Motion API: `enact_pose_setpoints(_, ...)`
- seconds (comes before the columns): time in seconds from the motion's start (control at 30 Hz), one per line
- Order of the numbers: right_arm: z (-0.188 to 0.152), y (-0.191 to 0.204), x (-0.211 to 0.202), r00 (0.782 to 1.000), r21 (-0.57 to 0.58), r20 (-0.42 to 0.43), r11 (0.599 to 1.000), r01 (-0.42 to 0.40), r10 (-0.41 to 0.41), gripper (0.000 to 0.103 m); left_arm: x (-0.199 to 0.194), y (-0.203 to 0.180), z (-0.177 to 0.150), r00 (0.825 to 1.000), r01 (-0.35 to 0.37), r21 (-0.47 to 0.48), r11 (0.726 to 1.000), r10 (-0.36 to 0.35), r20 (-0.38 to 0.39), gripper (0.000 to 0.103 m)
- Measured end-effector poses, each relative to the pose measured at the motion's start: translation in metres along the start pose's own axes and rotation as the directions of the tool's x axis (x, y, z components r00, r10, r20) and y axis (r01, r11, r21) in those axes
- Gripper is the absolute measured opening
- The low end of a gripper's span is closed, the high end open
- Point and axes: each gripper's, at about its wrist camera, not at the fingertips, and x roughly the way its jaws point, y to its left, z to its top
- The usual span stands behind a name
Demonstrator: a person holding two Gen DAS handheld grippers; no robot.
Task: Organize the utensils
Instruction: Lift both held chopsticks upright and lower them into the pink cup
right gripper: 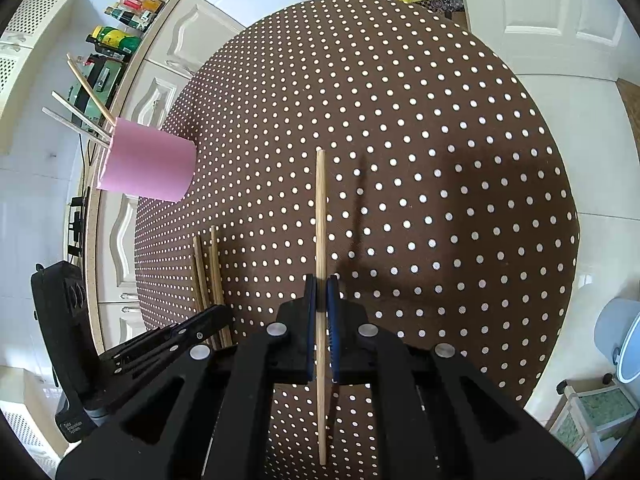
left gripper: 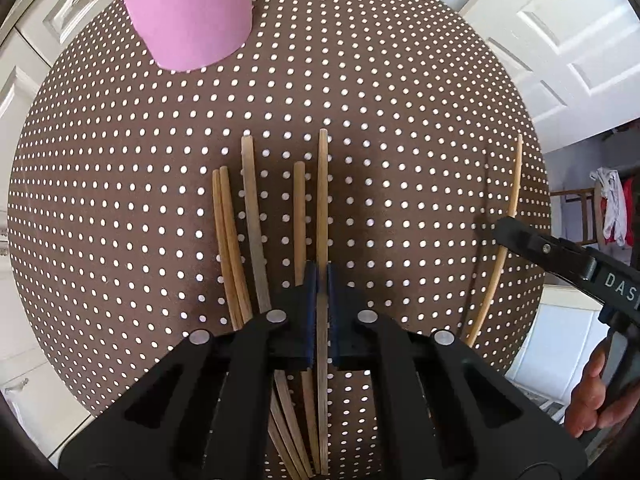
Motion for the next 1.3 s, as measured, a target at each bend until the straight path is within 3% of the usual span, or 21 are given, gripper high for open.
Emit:
enact_pose_setpoints(0.3, 0.009, 0.022, -0.017, 0.998, -0.061, 0.069, 0.998, 0.007, -0.002, 0.004, -0.043, -0.005, 0.012, 0.996, -0.005, 0.005, 1.000, 0.005, 0.086, 0.005)
enact_pose_setpoints(0.63, 0.022, 0.060, -0.038, 0.988, -0.177, 0.151, 0.984, -0.009, 0.036, 0.004, -0.107, 0.010, 0.011, 0.975, -0.025, -0.059, 0.998, 0.037, 0.218, 0.005)
enact_pose_setpoints(0.87, 0.032, 0.094, -0.049, 0.979, -0.271, 0.197, 0.963, -0.002, 0.058, 0.004, -0.146, 0.013, -0.001, 0.953, -0.026, -0.101, 0.995, 0.055, 0.297, 0.005)
enact_pose_setpoints(1.0, 0.036, 0.109, -0.054, 0.972, -0.316, 0.217, 0.949, -0.015, 0.088, 0.004, -0.149, 0.015, -0.005, 0.939, -0.050, -0.104, 0.993, 0.082, 0.333, 0.005)
enact_pose_setpoints(1.3, 0.047, 0.150, -0.068, 0.951, -0.412, 0.270, 0.911, -0.025, 0.149, 0.004, -0.181, 0.023, 0.002, 0.898, -0.044, -0.107, 0.993, 0.087, 0.431, 0.005)
